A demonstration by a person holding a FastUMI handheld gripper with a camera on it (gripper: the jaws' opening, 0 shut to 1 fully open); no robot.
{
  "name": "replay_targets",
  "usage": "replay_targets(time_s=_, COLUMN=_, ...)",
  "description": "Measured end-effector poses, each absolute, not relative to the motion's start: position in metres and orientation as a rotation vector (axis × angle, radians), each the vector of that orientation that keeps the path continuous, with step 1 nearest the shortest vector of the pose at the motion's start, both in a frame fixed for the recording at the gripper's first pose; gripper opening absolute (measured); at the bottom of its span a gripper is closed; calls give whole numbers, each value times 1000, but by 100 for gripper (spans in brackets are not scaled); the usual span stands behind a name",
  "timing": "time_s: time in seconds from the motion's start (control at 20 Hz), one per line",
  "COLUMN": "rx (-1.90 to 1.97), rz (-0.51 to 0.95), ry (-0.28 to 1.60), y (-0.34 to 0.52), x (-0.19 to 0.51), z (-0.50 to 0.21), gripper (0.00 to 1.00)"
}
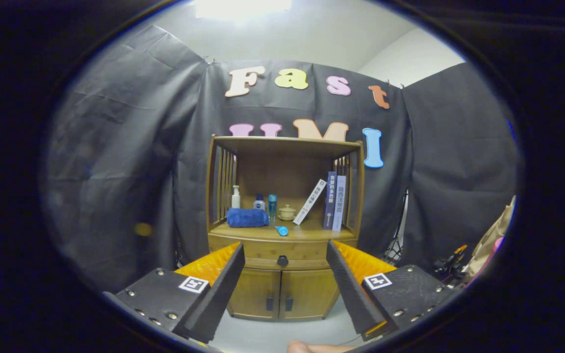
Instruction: Pull open the drawer, take out the items inside it, and place them on the countertop above the cabinet.
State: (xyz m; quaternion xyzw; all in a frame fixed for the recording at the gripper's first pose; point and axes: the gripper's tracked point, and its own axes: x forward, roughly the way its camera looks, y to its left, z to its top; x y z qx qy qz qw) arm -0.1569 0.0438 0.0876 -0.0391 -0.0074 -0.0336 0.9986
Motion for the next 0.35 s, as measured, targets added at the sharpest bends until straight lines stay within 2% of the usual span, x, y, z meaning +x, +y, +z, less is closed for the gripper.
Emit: replay_targets(time_s=0.35, rx=-40, rz=-68, ry=-36, y=38, x=-148, z=119, gripper=97)
